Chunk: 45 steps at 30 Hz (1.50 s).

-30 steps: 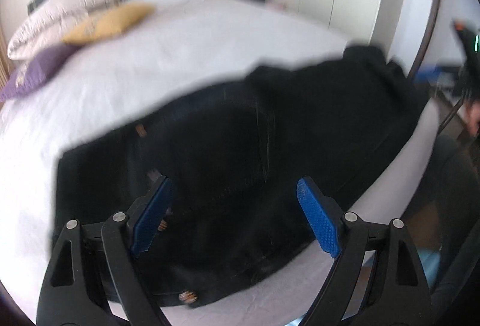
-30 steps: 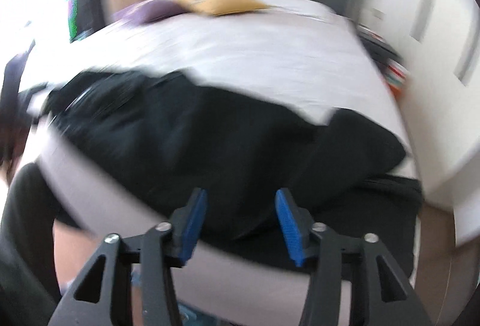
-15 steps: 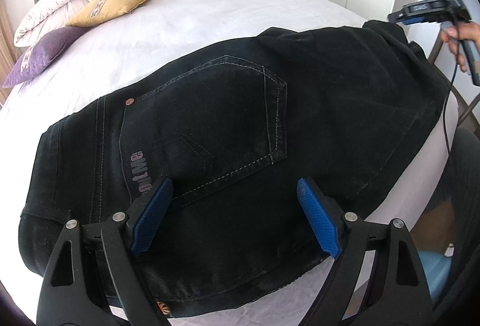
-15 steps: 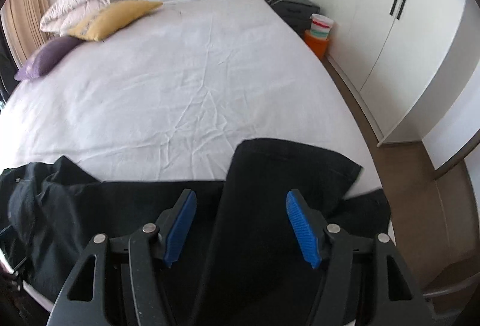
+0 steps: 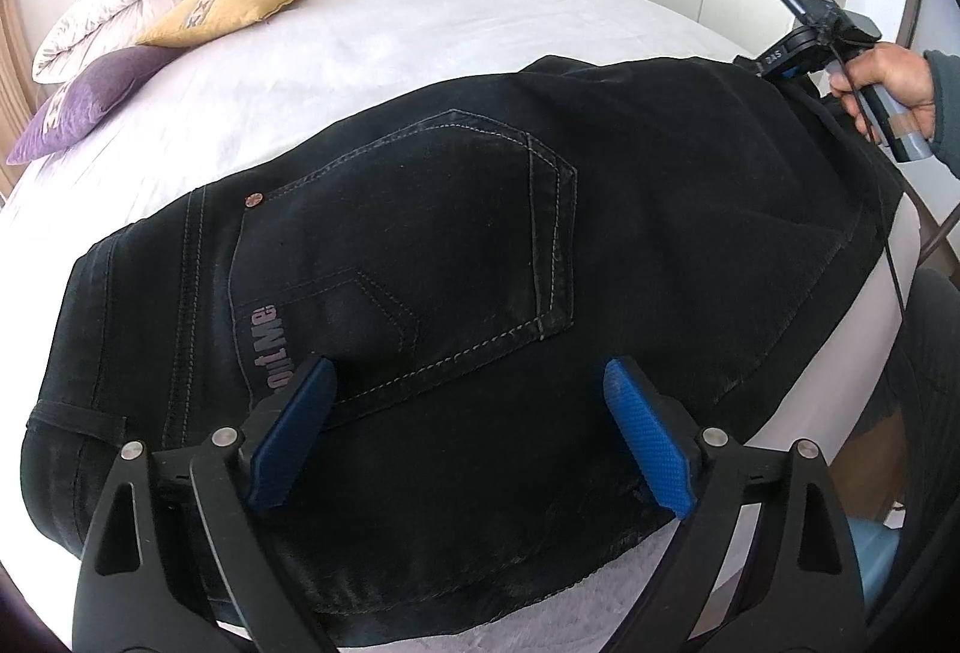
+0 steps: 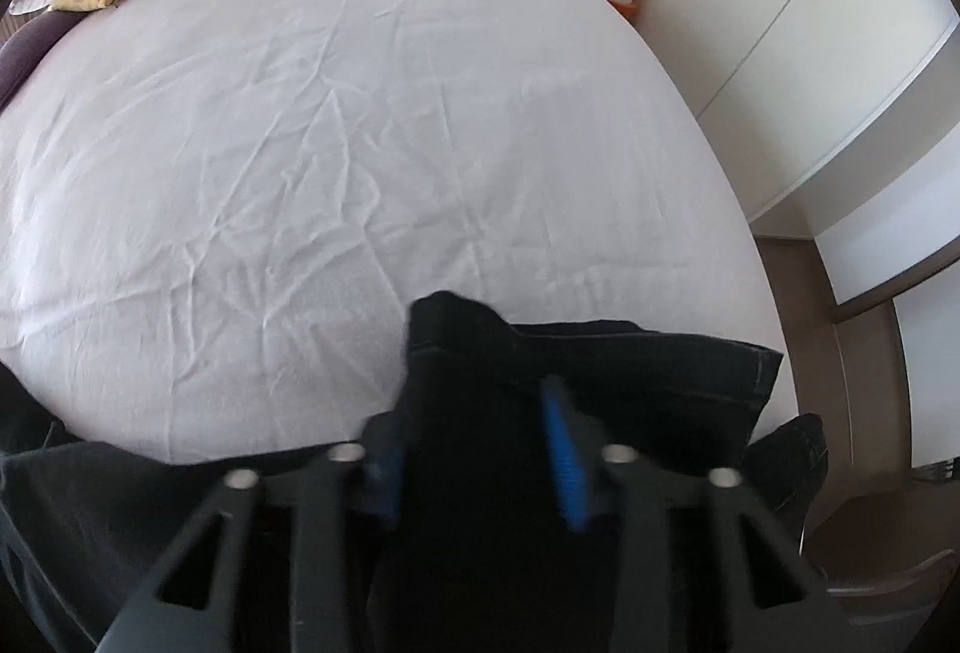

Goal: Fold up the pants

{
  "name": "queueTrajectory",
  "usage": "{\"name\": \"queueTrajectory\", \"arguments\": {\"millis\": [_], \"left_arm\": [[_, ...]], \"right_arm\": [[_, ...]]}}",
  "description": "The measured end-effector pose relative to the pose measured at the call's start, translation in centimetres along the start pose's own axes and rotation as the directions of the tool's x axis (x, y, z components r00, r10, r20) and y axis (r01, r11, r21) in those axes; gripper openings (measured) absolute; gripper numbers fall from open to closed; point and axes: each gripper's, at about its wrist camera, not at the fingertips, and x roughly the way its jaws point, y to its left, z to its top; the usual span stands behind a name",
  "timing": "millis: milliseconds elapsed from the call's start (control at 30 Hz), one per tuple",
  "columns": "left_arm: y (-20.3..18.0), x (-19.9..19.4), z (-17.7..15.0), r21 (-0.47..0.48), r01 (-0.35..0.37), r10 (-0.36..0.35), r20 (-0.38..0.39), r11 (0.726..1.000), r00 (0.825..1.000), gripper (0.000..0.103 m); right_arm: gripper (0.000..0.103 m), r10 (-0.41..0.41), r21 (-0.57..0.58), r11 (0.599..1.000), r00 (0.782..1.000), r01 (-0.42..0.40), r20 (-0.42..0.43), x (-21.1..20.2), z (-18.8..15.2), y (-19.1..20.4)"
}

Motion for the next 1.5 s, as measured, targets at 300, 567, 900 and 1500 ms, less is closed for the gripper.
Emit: {"name": "queueTrajectory", "arguments": {"millis": [300,567,900,1500], "left_arm": [[-0.1,0.2,0.4,-0.009,-0.011,0.010,-0.008,1.000,1.000,0.093],[-0.1,0.5,1.0,-0.013,-0.021,0.021,-0.023,1.000,1.000,0.096],[-0.2,1.0,1.4,-0.019,-0.051,0.050,-0.049,0.999,0.998,0.099],[-1.6,1.4,2.2,-0.031,-0.039,0.038,-0.043,0.999,0.998,0.099]], "right_arm": [[0.009,0.101,0.134,0.983,0.979,-0.125,0.178,-5.1,-2.7,-5.8],[0.008,0.117,0.390,0.886,0.934,-0.251,0.338,-10.0,-9.5,-14.9],[0.007,0.213,0.654,0.680,0.943,-0.331,0.255,-3.6,-19.7,-20.4],[0.007,0.190,0.686,0.633,0.931,-0.358,0.311,-4.3,-21.9,-20.7]]}}
